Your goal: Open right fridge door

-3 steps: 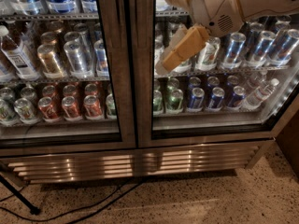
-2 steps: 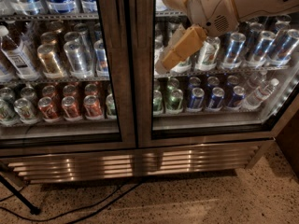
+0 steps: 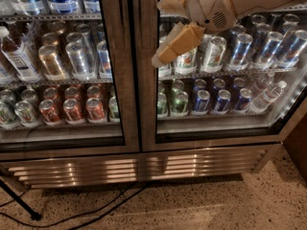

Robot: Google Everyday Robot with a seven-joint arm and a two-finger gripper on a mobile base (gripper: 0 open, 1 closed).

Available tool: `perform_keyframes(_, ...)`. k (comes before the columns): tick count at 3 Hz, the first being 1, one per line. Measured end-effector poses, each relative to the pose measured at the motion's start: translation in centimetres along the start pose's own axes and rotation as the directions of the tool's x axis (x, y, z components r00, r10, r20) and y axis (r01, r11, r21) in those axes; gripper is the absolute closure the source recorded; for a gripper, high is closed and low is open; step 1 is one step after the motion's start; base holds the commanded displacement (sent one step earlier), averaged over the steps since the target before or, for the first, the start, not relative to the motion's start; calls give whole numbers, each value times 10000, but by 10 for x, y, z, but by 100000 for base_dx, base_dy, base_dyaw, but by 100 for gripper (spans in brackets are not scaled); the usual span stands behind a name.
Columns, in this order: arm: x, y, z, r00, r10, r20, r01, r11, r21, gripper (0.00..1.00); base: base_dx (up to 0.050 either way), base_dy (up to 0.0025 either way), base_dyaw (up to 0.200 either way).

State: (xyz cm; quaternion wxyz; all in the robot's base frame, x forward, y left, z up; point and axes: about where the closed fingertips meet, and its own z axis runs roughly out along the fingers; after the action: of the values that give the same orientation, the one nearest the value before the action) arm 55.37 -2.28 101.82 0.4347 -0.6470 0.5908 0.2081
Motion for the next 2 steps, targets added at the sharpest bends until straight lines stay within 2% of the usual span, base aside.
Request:
perform_keyframes(1,0,-3,5,10000,-37,-25,37,9999,-117,6,0,0,0)
perform_keyframes(2,-6,-7,11,9998,-201,-8,201,9995,-263,6,0,0,0)
